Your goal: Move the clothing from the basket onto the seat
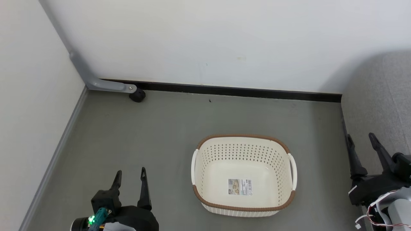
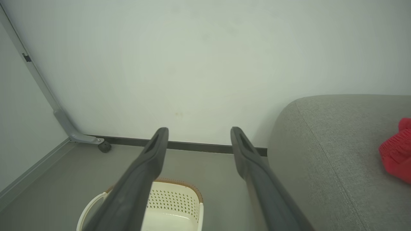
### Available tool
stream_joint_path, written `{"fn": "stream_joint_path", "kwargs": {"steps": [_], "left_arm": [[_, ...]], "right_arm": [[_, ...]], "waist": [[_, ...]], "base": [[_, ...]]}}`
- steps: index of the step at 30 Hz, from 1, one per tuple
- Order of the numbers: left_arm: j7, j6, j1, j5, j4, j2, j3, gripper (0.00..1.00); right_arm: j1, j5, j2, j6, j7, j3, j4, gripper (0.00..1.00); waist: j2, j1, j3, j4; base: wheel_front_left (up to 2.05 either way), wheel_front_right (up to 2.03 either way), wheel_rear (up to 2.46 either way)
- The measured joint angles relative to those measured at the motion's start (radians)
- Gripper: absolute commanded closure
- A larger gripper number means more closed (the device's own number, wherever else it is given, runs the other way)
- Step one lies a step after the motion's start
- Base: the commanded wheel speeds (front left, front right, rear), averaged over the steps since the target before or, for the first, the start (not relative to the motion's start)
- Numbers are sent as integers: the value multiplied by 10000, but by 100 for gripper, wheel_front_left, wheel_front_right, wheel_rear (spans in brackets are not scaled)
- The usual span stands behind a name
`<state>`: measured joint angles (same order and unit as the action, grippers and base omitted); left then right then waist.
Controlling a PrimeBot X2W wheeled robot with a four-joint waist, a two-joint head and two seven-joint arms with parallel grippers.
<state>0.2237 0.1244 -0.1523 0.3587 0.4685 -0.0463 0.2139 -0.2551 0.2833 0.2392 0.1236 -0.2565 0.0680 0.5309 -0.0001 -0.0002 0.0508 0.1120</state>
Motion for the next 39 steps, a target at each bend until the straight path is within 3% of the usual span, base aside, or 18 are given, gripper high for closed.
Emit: {"fn": "stream_joint_path", "kwargs": {"steps": [14, 39], "left_arm": [[163, 0, 226, -17, 180, -4, -309, 0], [249, -12, 223, -173, 466, -169, -548, 0]], "right_arm": [[202, 261, -188, 0, 0, 355, -146, 0], [816, 364, -736, 0, 0, 174, -12, 0]], "waist": [[1, 2, -714, 576], [2, 2, -1027, 148]], "base": [[0, 0, 0], [0, 0, 0]]}}
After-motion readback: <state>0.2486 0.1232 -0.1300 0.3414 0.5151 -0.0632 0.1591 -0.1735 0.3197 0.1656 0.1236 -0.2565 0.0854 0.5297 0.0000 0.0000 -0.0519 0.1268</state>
